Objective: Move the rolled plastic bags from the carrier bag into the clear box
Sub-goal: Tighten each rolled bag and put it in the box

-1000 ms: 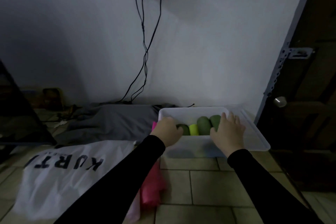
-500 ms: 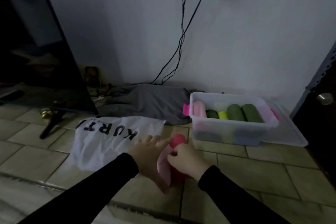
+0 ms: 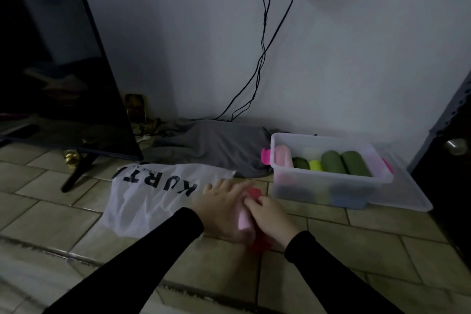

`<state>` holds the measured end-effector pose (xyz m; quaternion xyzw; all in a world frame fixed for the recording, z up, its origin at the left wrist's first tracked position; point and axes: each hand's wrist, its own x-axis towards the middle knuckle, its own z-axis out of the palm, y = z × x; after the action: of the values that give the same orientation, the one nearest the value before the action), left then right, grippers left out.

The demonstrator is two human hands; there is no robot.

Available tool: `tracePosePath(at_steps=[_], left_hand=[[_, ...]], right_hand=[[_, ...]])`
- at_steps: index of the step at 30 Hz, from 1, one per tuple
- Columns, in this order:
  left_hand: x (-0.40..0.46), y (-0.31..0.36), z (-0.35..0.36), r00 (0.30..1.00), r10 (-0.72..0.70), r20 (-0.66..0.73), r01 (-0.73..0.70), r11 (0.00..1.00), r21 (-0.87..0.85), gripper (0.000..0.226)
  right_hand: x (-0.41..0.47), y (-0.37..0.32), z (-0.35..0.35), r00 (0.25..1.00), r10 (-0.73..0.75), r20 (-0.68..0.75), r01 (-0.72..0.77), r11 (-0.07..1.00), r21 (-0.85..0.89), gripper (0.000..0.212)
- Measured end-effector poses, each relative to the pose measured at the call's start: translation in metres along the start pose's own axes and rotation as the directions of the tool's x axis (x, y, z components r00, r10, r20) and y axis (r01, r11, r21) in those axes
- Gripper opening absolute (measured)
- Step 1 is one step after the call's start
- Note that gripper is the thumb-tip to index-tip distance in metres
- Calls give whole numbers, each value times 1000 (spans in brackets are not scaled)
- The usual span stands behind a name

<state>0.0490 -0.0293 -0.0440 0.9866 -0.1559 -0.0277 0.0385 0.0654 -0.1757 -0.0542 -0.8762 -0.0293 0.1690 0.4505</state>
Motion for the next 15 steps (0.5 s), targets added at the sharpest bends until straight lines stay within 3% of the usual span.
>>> tracePosePath(at_steps=[2, 4, 6, 8, 10, 13, 15], left_hand=[[0, -2, -11, 991, 30, -130, -41, 996, -79, 116], [1, 0, -21, 973, 54, -226, -100, 975, -198, 116], [3, 4, -30, 957, 56, -283, -140, 948, -287, 115], [6, 8, -35, 952, 49, -302, -145, 942, -304, 115], [9, 9, -41, 956, 21, -294, -105, 955, -276, 118], [10, 11, -50, 942, 41, -332, -68, 995, -68, 123], [13, 16, -54, 929, 109, -353, -89, 993, 71, 125]], right_hand=[[3, -3, -3, 996, 82, 27, -86, 932, 353, 41], [7, -7, -7, 973, 50, 224, -197, 681, 705, 51], [7, -13, -12, 928, -65, 367, -299, 460, 836, 57], [8, -20, -17, 910, -132, 393, -323, 366, 873, 56], [13, -23, -17, 938, -123, 325, -257, 385, 886, 55], [17, -24, -20, 996, -11, 84, -58, 631, 774, 47], [12, -26, -25, 998, -41, -43, 59, 762, 645, 39]])
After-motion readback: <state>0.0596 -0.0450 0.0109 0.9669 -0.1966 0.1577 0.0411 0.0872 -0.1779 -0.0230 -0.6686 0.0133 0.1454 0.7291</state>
